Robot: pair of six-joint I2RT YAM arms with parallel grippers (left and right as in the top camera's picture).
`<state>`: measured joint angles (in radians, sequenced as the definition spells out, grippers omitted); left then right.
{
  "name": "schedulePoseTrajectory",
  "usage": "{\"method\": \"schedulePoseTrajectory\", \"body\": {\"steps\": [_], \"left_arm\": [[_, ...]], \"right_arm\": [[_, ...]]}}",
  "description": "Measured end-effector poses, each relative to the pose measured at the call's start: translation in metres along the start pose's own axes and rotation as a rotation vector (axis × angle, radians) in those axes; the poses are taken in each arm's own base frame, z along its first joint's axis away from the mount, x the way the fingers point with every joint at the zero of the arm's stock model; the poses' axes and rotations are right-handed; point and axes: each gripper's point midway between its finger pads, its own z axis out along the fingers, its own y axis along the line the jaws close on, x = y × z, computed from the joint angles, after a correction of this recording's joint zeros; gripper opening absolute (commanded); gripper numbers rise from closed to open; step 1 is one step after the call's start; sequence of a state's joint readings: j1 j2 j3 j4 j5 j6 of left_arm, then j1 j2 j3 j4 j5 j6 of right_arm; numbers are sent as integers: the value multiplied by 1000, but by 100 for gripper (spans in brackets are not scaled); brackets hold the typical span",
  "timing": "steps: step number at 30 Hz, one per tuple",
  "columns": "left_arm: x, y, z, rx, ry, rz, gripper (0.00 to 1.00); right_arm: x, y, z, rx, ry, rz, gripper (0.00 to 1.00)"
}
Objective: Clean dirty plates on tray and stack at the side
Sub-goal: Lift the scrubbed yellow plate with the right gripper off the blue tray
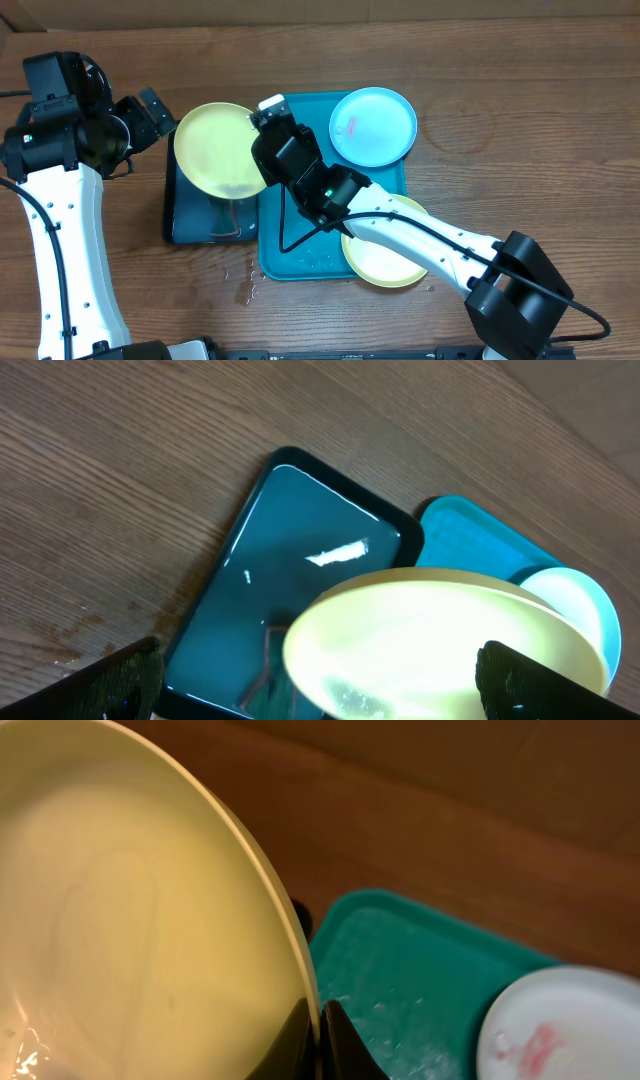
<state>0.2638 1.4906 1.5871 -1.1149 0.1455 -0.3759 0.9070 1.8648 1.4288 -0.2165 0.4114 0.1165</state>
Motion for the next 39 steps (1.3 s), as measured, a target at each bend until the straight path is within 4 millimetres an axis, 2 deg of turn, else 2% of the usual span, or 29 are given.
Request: {"method": "schedulePoseTrajectory", "body": {"steps": [10, 14, 19, 25, 34, 37, 39], "left_arm": [[0, 0, 0, 0, 0, 0, 100], [0, 0, 0, 0, 0, 0, 100], [0, 0, 0, 0, 0, 0, 100], [0, 0, 0, 0, 1, 0, 100], [0, 0, 0, 0, 0, 0, 100], [0, 0, 0, 0, 0, 0, 100], [0, 0, 0, 0, 0, 0, 100]], "right_arm": [[-66, -2, -9, 78, -257, -362, 4], [-81, 4, -16, 103, -320, -481, 4], [-92, 22, -26, 116, -378, -623, 4], [-111, 36, -46, 194, -462, -722, 4], [-114, 37, -55, 258, -464, -742, 4], [-112, 32, -52, 247, -458, -676, 4], [-105, 26, -45, 230, -421, -614, 4]]}}
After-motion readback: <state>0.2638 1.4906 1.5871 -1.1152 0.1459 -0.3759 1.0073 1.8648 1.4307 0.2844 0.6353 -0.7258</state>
